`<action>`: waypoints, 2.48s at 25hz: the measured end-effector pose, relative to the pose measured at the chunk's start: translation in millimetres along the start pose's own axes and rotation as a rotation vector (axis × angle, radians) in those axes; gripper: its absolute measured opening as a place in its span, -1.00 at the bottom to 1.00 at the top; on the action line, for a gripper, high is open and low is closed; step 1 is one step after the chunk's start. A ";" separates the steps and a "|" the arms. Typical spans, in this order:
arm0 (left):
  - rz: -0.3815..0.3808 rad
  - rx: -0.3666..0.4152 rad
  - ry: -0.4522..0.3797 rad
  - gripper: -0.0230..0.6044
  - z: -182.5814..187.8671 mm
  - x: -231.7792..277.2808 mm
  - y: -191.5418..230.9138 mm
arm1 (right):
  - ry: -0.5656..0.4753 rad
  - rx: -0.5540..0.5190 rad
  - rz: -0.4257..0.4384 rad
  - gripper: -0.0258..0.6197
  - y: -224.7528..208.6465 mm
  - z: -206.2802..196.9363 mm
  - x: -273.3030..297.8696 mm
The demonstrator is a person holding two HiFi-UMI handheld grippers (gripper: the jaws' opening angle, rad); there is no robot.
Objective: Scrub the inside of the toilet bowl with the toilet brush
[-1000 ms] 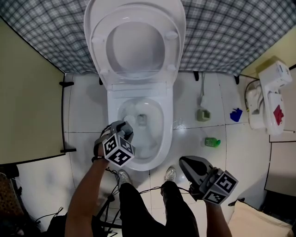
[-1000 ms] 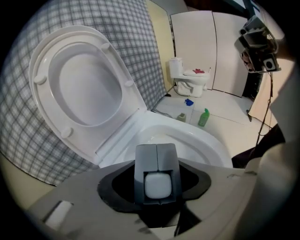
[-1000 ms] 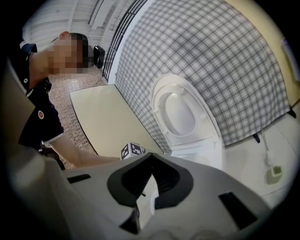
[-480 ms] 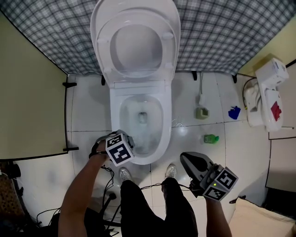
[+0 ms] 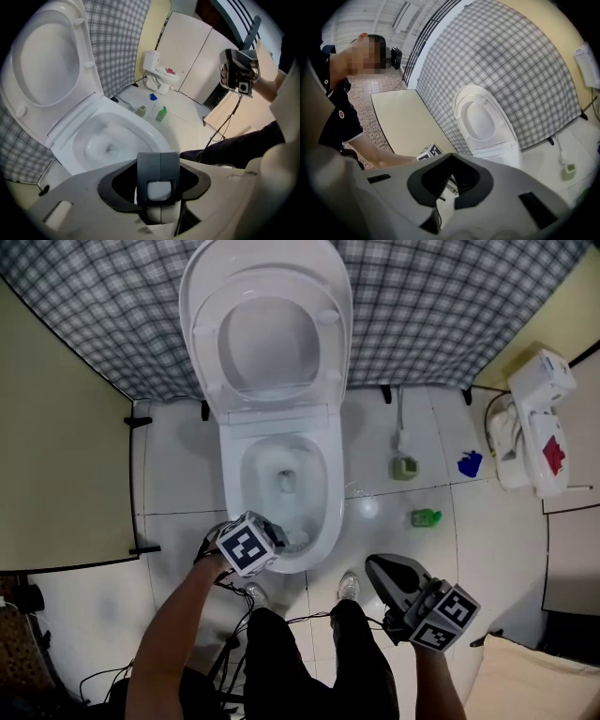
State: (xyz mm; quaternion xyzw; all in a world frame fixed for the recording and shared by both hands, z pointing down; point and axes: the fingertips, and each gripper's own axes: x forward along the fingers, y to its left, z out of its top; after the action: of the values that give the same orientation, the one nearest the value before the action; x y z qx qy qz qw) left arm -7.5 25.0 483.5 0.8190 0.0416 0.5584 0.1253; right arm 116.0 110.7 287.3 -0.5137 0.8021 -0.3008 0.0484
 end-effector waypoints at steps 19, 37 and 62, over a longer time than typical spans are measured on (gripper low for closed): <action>0.147 -0.073 -0.321 -0.25 67.0 34.4 -0.7 | 0.042 0.040 0.024 -0.92 -17.9 -30.8 17.0; 0.114 0.078 -0.202 -0.24 43.9 38.1 23.0 | -0.001 0.025 0.059 -0.92 -45.9 -53.4 58.4; 0.170 0.211 -0.097 -0.24 42.6 79.4 60.7 | -0.094 0.031 0.028 -0.92 -56.2 -56.7 37.9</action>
State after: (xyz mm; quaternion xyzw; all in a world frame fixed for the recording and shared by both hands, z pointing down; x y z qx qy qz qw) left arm 57.2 -23.8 555.8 0.8542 0.0245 0.5193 -0.0075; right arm 120.9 86.5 372.1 -0.5152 0.8012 -0.2882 0.0980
